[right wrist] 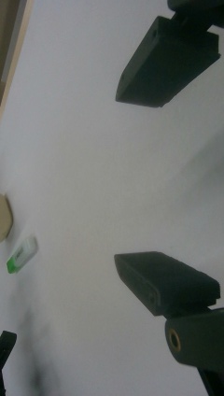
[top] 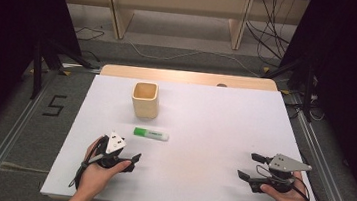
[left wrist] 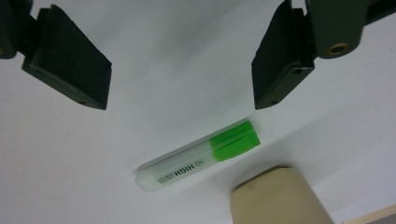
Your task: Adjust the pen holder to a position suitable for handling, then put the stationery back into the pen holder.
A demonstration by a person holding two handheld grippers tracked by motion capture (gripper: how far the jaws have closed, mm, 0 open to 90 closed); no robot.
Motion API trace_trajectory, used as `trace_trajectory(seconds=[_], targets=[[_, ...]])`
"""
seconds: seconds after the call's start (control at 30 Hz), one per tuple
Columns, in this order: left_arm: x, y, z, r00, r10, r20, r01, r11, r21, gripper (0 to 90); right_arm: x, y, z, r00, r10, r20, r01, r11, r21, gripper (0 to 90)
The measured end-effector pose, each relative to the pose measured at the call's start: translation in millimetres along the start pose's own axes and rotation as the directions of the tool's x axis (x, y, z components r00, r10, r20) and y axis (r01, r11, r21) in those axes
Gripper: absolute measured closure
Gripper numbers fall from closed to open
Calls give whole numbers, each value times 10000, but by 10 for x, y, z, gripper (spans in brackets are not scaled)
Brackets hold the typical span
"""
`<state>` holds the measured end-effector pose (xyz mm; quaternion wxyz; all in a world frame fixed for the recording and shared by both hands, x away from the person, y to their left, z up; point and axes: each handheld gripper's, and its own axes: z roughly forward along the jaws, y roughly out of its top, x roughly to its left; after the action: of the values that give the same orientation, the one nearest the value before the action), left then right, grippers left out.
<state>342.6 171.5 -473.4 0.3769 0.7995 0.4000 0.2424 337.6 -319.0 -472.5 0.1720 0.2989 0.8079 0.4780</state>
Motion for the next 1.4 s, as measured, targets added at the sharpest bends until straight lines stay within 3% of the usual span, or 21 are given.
trace_trajectory(seconds=[1.4], targets=[[-6, 15, 10, 9999, 71, 128, -69, 9998, -162, 217, -5, 21, 26, 9998, 20, 210, -18, 9999, -108, 191]])
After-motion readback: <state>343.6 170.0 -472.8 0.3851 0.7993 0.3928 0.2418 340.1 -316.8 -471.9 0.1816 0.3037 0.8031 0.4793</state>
